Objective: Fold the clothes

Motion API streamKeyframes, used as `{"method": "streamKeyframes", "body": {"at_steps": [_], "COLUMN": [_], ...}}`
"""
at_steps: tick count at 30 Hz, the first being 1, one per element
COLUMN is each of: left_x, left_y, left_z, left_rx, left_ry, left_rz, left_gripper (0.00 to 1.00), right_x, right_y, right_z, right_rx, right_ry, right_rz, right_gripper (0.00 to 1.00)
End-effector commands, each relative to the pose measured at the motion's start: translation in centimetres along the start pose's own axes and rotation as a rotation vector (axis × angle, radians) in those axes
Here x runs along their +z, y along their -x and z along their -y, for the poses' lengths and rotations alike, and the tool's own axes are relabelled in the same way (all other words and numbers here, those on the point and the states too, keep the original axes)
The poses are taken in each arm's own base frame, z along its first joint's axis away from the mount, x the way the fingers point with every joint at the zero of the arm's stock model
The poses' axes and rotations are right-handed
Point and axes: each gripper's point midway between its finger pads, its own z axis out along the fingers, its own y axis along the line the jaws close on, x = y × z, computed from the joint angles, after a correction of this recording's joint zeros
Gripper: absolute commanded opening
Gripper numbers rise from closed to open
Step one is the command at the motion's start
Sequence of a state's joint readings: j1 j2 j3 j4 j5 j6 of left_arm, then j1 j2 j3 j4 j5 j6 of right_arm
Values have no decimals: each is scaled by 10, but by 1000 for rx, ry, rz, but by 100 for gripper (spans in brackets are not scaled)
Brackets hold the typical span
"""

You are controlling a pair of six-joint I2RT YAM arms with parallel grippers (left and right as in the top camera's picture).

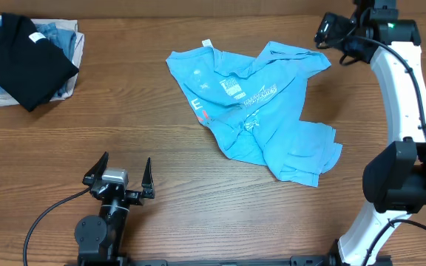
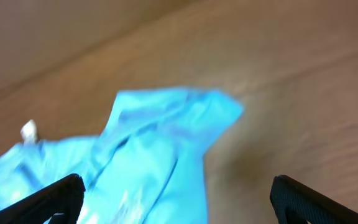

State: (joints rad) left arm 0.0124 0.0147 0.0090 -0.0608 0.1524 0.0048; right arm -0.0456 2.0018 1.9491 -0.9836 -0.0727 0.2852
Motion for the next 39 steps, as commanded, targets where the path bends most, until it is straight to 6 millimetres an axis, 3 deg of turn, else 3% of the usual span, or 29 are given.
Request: {"method": "streamKeyframes", "body": {"at_steps": [1,10,17,21,30,35,39], "left_x": [0,0,0,0,0,0,0], "left_y": [0,0,0,0,0,0,0], "left_z": [0,0,0,0,0,0,0], "left_rx": [23,23,23,23,23,23,23], "left_ry": [0,0,0,0,0,0,0], "left_rz": [4,4,4,4,4,4,4], "left_gripper": [100,100,100,100,100,100,100], "right_x": [-46,-96,-144,-155,-107,-73,-50], "right_y": [-8,-88,-127,-157,-251,-291,-316], "right_z": [-37,-75,-58,-67,-85,-93,-85], "right_rx": [12,-5,99,107,63,109,207], "right_ry": [141,139,-171,-213,-186,-111,-126], "right_rz": [-11,-221,-152,-193,-474,-587,-628], "right_gripper": [100,100,100,100,100,100,99]}}
